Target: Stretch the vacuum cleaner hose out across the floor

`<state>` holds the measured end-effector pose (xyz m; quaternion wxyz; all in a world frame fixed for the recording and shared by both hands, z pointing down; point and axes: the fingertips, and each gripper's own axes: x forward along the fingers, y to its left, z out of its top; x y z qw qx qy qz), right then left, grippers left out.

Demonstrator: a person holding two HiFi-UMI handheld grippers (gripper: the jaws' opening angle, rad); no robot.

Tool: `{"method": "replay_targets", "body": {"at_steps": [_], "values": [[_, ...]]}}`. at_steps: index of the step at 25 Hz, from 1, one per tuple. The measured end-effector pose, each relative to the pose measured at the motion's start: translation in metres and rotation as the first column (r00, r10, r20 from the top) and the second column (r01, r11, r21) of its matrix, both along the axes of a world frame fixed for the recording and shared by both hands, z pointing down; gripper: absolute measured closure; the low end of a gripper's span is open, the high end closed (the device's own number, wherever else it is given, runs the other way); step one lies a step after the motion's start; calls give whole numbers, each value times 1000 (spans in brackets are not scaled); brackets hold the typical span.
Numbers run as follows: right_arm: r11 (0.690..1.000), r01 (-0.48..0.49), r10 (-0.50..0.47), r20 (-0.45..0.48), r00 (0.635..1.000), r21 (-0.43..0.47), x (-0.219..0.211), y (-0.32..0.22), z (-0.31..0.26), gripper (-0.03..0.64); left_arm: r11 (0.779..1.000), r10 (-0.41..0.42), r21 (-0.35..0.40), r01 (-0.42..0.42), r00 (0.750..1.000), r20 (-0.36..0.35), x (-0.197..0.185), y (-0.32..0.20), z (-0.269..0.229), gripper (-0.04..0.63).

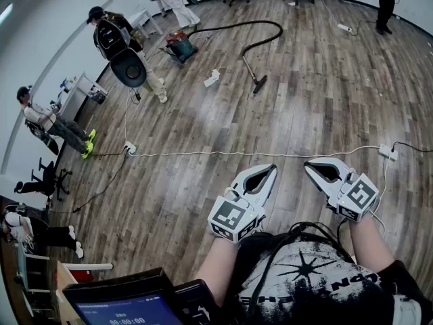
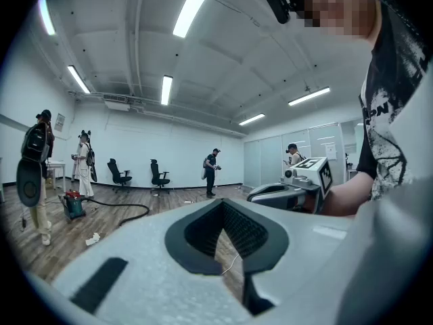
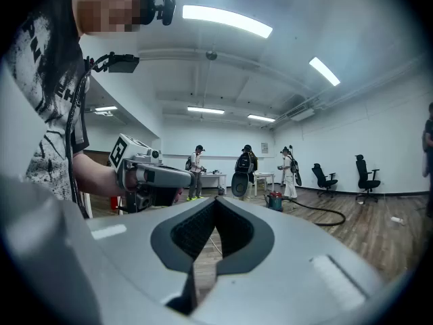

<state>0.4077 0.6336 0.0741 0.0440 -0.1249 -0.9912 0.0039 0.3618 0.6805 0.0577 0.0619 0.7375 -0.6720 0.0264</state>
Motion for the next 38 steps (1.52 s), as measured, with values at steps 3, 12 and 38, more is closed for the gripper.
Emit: {"method": "replay_targets", "body": {"at_steps": [3, 12, 38], "values": [[1000, 7, -7, -1, 1000, 6, -5, 3, 1, 615, 1000, 0, 1, 0, 1000, 4, -4, 2, 0, 594], [1000, 20, -20, 1, 1000, 0, -11, 12, 0, 615, 1000, 5, -6, -5, 1000, 19, -4, 13, 2, 594], [997, 77, -77, 19, 997, 23, -23, 19, 19, 614, 998, -2, -67, 1, 1000, -13, -10, 17, 28, 594]]}}
